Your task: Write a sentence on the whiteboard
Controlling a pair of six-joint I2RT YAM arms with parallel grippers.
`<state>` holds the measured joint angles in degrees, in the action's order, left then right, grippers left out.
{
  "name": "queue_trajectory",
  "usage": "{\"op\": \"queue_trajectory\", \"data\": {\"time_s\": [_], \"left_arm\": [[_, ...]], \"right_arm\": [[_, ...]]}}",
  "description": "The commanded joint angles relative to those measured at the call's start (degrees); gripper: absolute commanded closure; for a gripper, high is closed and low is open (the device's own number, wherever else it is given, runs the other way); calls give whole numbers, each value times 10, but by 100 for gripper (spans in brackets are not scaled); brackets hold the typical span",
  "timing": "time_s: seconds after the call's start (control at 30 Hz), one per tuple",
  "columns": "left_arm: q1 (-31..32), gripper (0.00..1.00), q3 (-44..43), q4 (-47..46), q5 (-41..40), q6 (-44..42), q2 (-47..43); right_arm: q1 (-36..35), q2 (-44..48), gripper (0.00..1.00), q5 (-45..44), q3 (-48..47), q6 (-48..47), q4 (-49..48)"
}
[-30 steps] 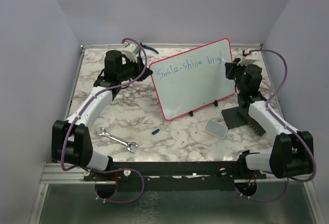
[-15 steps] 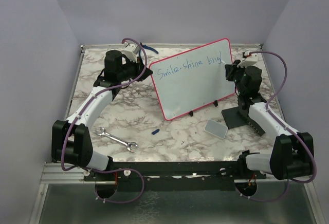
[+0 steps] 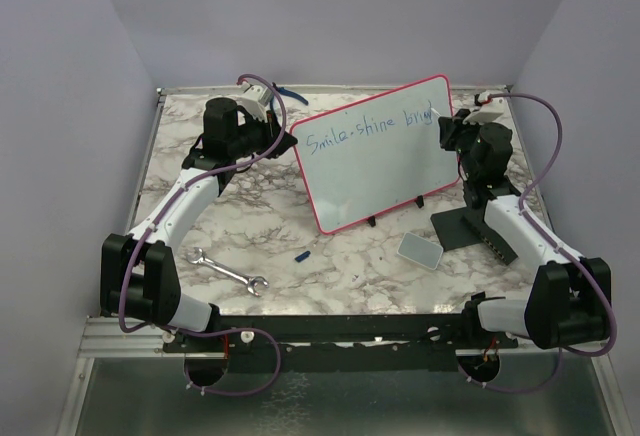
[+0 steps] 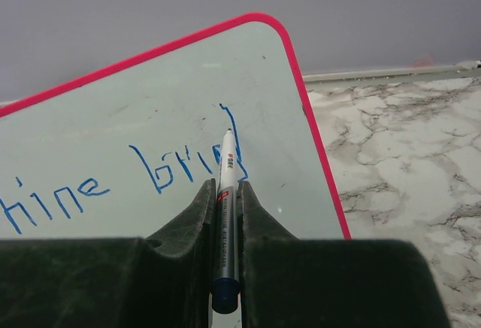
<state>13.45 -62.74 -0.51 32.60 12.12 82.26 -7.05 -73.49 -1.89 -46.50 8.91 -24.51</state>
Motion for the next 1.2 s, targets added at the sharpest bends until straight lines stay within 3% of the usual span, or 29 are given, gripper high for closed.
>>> {"op": "queue_trajectory", "data": {"time_s": [0.0, 1.17], "left_arm": [[-3, 100, -1, -10, 12, -23, -13], [-3, 100, -1, -10, 12, -25, -12]], "right_arm": [[3, -9, 99, -20, -9, -11, -9], [3, -25, 99, -32, -11, -9, -19]]}}
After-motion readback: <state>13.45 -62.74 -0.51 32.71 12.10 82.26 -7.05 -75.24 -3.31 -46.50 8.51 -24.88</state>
